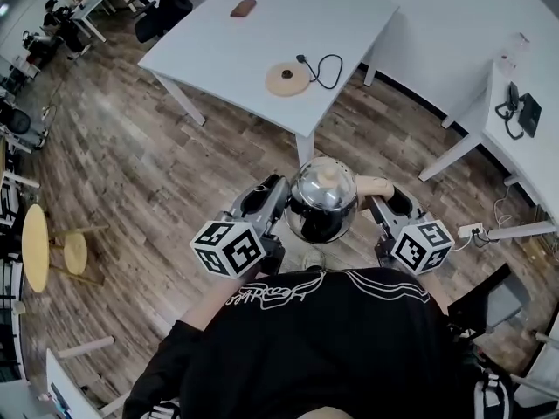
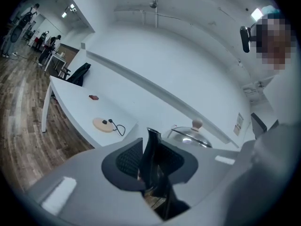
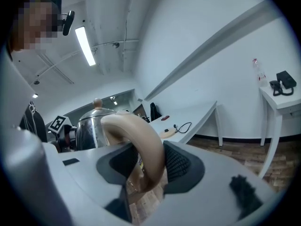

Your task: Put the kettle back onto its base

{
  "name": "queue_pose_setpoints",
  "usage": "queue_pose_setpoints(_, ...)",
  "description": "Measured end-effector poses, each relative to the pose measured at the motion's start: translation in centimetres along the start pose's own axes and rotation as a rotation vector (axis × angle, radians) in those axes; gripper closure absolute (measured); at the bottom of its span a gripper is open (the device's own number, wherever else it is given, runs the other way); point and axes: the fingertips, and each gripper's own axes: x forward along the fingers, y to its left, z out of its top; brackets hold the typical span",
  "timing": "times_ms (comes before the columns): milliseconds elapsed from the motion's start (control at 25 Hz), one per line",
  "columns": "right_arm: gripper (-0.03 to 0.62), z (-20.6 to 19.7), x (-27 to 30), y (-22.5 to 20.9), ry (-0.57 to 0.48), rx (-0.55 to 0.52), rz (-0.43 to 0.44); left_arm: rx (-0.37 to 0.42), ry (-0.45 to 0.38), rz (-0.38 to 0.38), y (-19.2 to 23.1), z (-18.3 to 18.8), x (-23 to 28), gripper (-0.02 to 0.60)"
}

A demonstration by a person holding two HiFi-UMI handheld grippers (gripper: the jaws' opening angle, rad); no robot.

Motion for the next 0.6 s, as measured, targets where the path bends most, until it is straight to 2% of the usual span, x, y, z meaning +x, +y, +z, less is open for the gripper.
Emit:
queue_pose_setpoints(160,0.425,1.3,3.0,0.5,-0.011,-0.010,-0.010,0.007,-0.008,-0.015,2.3,2.4,0.9,0.503)
queue_pose_setpoints(600,0.425,2.8,9.0,-1.5,0.013,-0.017,0.038,0.016,-0.008,-0.002,5.9,4.9,4.3,0.505)
